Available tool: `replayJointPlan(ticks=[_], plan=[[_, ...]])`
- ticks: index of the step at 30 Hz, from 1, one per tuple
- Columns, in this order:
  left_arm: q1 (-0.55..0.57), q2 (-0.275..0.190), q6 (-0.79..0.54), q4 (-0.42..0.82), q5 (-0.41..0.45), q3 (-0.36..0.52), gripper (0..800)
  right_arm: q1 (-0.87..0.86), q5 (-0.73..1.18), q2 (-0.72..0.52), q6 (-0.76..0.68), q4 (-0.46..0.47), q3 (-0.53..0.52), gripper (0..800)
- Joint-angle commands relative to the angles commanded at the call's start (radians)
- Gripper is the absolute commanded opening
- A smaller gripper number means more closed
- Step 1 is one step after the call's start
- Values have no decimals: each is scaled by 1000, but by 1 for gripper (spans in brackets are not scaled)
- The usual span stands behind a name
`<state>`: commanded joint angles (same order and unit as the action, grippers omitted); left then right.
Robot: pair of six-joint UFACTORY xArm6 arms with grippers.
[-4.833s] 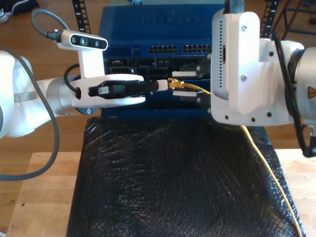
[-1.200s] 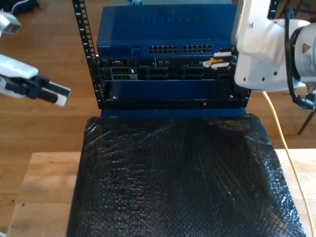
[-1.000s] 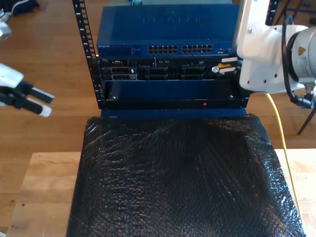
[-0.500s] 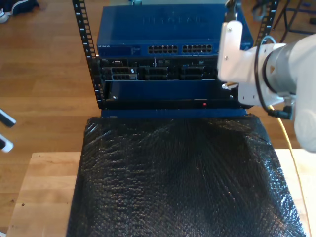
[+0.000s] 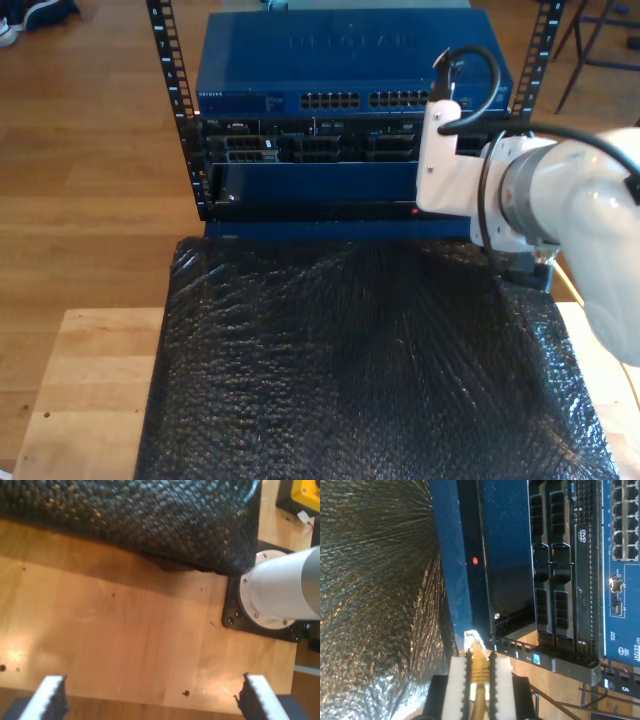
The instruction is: Grab the cable and plug it in
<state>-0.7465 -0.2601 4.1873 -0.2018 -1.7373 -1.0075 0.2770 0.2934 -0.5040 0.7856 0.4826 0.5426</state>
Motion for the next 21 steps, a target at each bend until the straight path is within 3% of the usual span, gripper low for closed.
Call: replayJointPlan(ticks=[21], plan=[[-358,-104,-572,103,-8,249,799,-2,-34,44,-14,8,-6,1]])
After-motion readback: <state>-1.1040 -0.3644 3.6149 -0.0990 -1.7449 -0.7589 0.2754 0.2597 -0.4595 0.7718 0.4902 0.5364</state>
